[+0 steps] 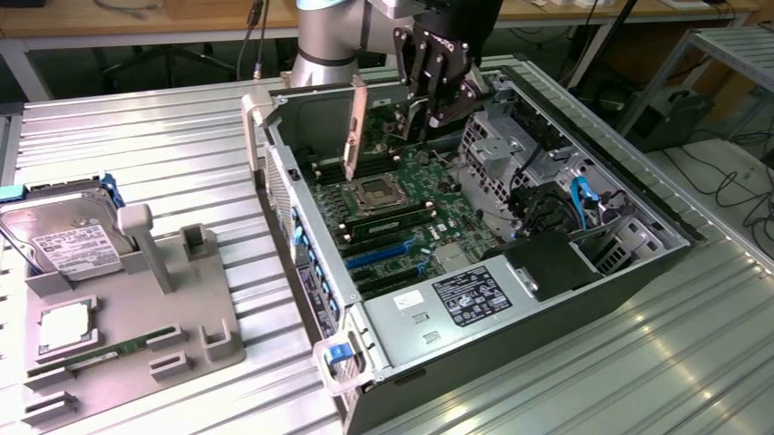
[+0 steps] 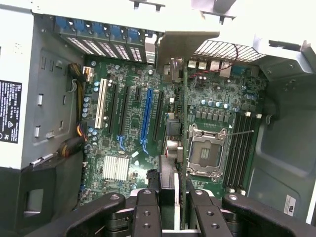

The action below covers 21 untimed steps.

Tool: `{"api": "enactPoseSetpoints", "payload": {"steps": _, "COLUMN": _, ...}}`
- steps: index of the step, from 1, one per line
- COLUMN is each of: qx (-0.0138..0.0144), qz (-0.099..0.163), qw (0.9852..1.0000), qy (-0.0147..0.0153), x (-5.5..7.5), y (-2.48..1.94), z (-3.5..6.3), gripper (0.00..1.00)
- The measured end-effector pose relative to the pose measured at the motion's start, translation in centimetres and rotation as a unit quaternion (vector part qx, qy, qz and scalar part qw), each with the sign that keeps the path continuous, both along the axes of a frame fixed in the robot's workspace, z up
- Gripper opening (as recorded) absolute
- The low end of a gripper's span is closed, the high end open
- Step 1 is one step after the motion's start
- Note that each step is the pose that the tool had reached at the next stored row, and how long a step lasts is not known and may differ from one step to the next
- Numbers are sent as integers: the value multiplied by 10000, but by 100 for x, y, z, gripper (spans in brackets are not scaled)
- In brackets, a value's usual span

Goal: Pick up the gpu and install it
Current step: 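Insert the gpu into the slot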

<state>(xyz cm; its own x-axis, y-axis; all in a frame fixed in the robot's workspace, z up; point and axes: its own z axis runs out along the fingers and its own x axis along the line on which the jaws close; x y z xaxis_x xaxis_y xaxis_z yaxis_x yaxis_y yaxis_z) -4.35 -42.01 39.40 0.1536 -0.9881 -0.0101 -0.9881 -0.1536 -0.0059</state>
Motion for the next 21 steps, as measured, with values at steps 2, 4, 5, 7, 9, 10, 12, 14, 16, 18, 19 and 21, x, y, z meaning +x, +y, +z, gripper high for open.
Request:
{"api": "enactPoseSetpoints", "payload": {"steps": 2, "qx": 1, "qz": -1, "qw": 10000, "qy": 0, "x": -2, "y": -4, "z": -16, "gripper": 28}}
{"api": "enactPoseSetpoints", "payload": {"steps": 4, "qx": 2, "qz": -1, "qw": 10000, "qy": 0, "x": -3, "y": -8, "z": -37, "gripper": 28}}
{"api": "enactPoseSetpoints", "payload": {"steps": 5, "qx": 2, "qz": -1, "qw": 10000, "qy": 0, "x": -4, "y": -10, "z": -46, "gripper": 28}}
{"api": "enactPoseSetpoints", "payload": {"steps": 7, "qx": 3, "qz": -1, "qw": 10000, "qy": 0, "x": -4, "y": -11, "z": -61, "gripper": 28}}
{"api": "enactPoseSetpoints", "payload": {"steps": 9, "qx": 3, "qz": 0, "qw": 10000, "qy": -2, "x": -4, "y": -13, "z": -74, "gripper": 28}}
{"api": "enactPoseSetpoints", "payload": {"steps": 10, "qx": 4, "qz": 0, "qw": 10000, "qy": -3, "x": -5, "y": -14, "z": -80, "gripper": 28}}
{"api": "enactPoseSetpoints", "payload": {"steps": 12, "qx": 4, "qz": 0, "qw": 10000, "qy": -5, "x": -5, "y": -15, "z": -90, "gripper": 28}}
{"api": "enactPoseSetpoints", "payload": {"steps": 14, "qx": 6, "qz": 0, "qw": 10000, "qy": -6, "x": -6, "y": -16, "z": -101, "gripper": 28}}
{"api": "enactPoseSetpoints", "payload": {"steps": 16, "qx": 6, "qz": -1, "qw": 10000, "qy": -7, "x": -6, "y": -17, "z": -111, "gripper": 28}}
{"api": "enactPoseSetpoints", "payload": {"steps": 18, "qx": 7, "qz": -1, "qw": 10000, "qy": -7, "x": -6, "y": -20, "z": -123, "gripper": 28}}
{"api": "enactPoseSetpoints", "payload": {"steps": 19, "qx": 7, "qz": -1, "qw": 10000, "qy": -6, "x": -6, "y": -21, "z": -126, "gripper": 28}}
{"api": "enactPoseSetpoints", "payload": {"steps": 21, "qx": 9, "qz": -1, "qw": 10000, "qy": -6, "x": -6, "y": -22, "z": -136, "gripper": 28}}
